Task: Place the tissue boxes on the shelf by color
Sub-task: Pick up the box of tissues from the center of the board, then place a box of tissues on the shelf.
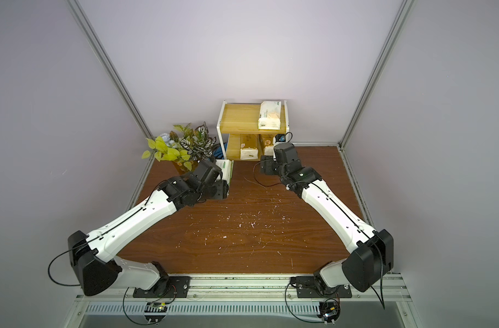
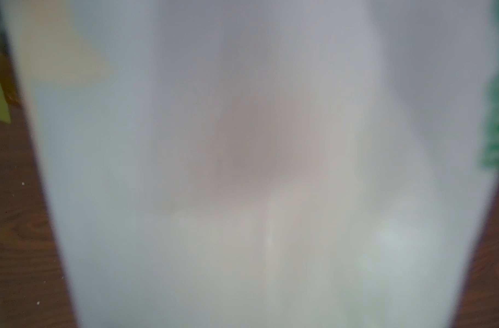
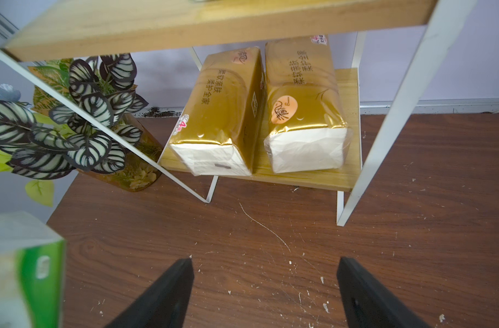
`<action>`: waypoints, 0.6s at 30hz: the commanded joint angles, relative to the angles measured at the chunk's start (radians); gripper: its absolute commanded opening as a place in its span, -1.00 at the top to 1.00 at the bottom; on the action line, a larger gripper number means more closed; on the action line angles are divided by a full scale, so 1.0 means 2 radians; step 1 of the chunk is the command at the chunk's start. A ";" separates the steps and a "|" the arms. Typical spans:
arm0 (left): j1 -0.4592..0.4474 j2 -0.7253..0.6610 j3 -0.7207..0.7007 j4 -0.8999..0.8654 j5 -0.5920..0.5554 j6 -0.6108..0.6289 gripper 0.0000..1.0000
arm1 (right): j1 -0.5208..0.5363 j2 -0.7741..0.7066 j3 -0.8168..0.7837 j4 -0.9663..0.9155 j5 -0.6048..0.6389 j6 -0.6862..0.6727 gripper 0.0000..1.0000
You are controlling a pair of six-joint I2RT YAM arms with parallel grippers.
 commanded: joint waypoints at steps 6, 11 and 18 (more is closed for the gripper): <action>0.005 0.111 0.186 -0.008 -0.052 0.105 -0.33 | 0.002 -0.028 -0.006 0.019 0.015 0.008 -0.73; 0.025 0.159 0.281 -0.021 -0.054 0.120 -0.33 | 0.002 -0.048 -0.020 0.017 0.032 0.015 -0.73; 0.043 0.212 0.382 -0.020 -0.050 0.143 -0.33 | 0.002 -0.071 -0.039 0.008 0.047 0.027 -0.73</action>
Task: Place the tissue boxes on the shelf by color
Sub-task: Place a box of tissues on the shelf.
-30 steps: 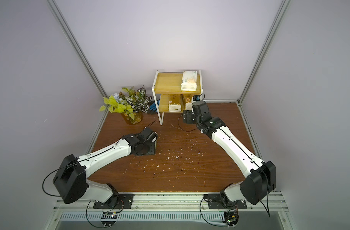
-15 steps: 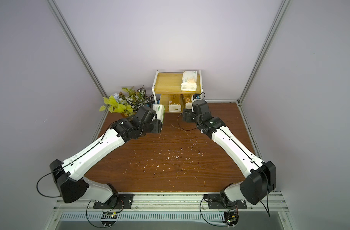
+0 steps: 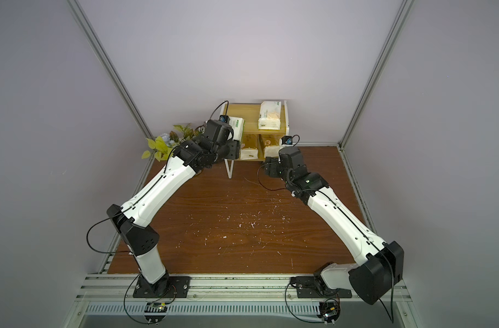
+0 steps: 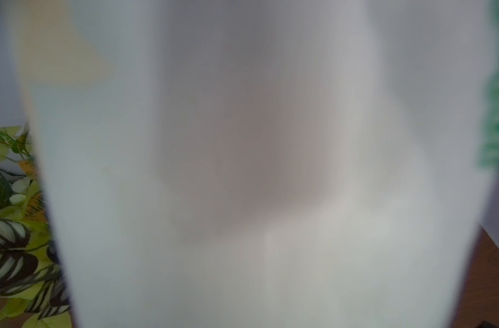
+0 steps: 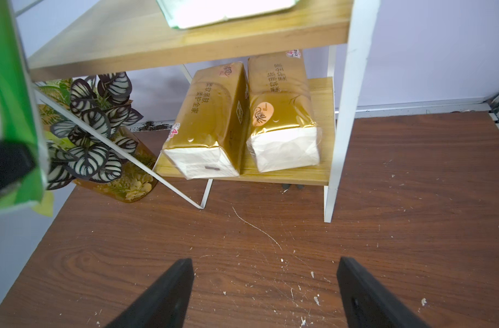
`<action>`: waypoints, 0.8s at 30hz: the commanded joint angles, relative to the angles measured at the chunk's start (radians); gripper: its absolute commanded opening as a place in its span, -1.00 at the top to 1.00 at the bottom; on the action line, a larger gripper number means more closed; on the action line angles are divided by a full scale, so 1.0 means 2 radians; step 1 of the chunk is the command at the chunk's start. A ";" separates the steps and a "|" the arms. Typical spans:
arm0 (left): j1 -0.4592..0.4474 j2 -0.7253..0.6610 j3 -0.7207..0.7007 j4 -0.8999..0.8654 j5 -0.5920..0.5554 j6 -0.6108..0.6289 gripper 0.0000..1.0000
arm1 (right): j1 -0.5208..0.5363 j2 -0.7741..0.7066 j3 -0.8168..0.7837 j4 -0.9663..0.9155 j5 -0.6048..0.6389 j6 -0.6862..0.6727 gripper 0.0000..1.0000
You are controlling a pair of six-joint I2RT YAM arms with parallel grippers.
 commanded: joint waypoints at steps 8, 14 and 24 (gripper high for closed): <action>0.013 0.060 0.117 0.003 0.002 0.021 -0.33 | 0.002 -0.033 -0.018 -0.002 0.019 0.024 -0.72; 0.013 0.086 0.149 0.028 0.001 0.017 -0.34 | 0.003 -0.034 -0.025 -0.007 0.018 0.026 -0.71; 0.014 0.102 0.152 0.082 -0.035 0.030 -0.37 | 0.003 -0.053 -0.056 -0.014 0.019 0.039 -0.72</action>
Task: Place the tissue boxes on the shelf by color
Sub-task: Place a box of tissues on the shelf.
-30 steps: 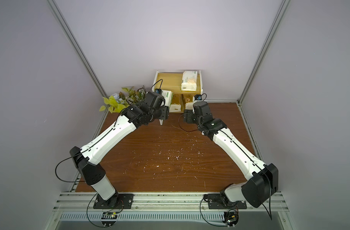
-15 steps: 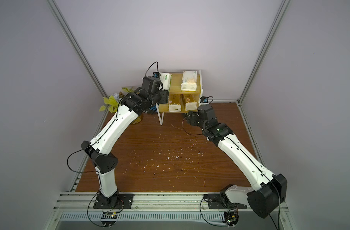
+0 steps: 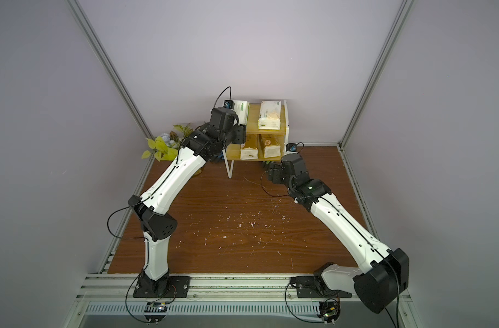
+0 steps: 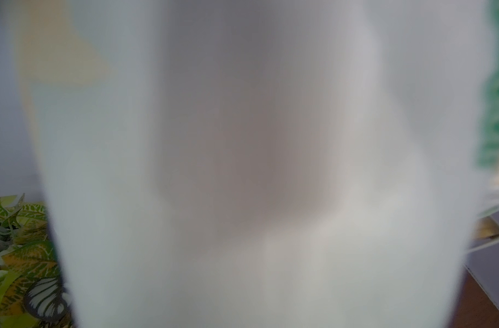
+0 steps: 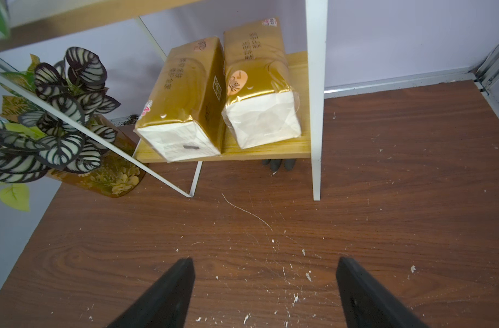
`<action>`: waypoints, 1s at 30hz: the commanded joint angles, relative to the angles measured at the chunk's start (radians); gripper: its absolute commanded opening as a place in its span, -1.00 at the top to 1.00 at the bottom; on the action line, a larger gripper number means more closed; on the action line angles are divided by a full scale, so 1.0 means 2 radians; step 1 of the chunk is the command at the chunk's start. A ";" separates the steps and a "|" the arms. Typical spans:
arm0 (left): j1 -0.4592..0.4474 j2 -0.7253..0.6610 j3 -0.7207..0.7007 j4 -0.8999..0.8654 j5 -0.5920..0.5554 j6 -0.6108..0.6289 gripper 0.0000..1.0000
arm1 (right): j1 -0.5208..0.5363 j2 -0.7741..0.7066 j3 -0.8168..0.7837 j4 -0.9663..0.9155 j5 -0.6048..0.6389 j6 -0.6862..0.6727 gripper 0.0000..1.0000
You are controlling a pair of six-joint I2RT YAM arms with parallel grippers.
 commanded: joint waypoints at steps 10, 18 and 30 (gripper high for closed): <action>0.006 0.033 0.021 0.064 -0.014 0.008 -0.40 | 0.003 -0.054 -0.026 -0.021 0.020 0.025 -0.71; 0.007 0.040 0.020 0.063 -0.010 -0.008 -0.99 | 0.003 -0.078 -0.043 -0.032 0.026 0.039 -0.71; 0.008 0.039 0.021 0.069 -0.008 -0.013 -0.99 | 0.003 -0.082 -0.050 -0.030 0.020 0.046 -0.70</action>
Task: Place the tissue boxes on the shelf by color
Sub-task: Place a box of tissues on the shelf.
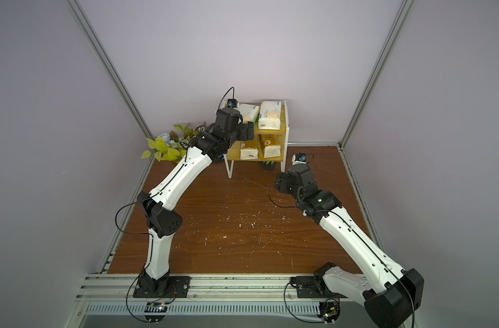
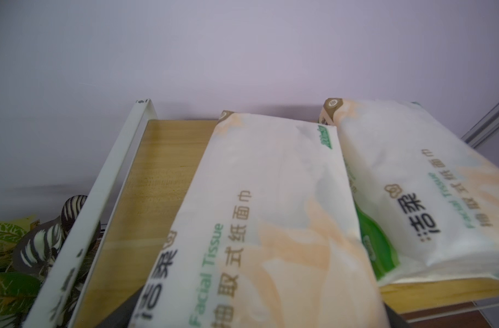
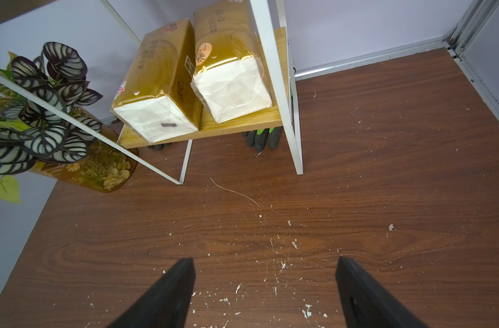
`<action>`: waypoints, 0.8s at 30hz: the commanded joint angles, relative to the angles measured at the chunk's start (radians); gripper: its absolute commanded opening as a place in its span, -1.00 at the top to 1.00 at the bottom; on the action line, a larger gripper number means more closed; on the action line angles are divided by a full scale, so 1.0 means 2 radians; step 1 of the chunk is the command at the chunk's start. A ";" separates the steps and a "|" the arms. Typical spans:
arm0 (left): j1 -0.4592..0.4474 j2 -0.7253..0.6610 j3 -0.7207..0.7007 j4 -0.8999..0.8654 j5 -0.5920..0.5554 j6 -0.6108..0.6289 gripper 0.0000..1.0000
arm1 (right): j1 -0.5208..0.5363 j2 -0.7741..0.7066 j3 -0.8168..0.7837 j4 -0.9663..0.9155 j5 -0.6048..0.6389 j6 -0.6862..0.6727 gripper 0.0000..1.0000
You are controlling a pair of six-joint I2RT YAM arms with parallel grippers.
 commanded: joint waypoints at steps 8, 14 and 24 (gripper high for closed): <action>0.006 -0.023 0.010 0.010 0.013 -0.002 -0.99 | 0.003 -0.003 0.008 0.002 0.007 0.003 -0.72; 0.006 -0.053 -0.031 0.010 0.025 -0.008 -0.99 | 0.003 0.002 0.010 0.004 0.007 0.002 -0.72; -0.003 -0.115 -0.126 0.010 0.062 -0.023 -0.99 | 0.005 0.013 0.005 0.020 -0.004 0.007 -0.72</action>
